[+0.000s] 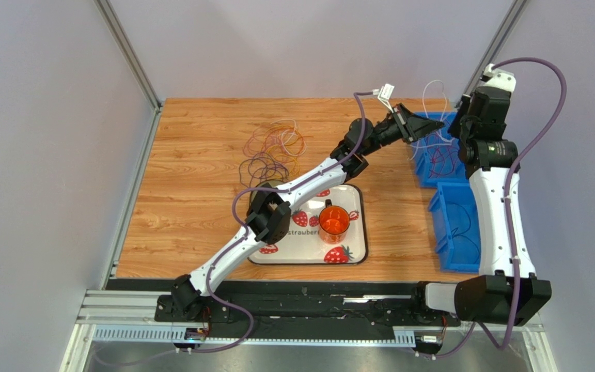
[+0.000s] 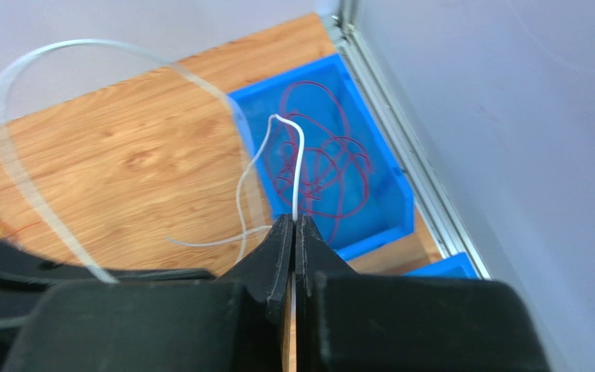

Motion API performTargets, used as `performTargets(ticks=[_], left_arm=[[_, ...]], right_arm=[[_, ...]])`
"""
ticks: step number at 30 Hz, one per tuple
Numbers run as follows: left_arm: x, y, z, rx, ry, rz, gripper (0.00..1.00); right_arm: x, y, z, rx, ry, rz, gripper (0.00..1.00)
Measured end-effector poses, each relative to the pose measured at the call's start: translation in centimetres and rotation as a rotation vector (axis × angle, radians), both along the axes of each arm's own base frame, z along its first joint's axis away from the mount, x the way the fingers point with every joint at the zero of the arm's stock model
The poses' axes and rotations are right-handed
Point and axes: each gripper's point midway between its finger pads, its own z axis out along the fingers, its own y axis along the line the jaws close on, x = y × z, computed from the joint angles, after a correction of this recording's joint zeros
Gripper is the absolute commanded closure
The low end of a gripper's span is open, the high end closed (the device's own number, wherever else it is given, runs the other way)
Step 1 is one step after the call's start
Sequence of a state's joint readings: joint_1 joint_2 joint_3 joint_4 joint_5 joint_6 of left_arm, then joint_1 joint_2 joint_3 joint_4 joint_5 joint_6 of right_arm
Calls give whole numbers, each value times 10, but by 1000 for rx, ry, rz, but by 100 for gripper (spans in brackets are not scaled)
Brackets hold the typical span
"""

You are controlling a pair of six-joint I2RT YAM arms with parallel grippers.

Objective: Untangle the cables
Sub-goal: Place the cable in the bin.

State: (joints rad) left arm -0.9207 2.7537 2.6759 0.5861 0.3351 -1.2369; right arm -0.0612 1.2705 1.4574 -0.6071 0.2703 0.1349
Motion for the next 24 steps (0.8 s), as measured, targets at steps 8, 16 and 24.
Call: performTargets(ticks=[8,16,24], left_arm=[[20,-14,-53,42,88,71,69],[34,-17,-70,83,180,124,21],[38,-16,-105,167,226,80,9]], right_arm=[[18,-36,-46,66,104,-72,100],[46,-36,-89,116,203,-48,100],[54,-46,-71,131,156,-68,100]])
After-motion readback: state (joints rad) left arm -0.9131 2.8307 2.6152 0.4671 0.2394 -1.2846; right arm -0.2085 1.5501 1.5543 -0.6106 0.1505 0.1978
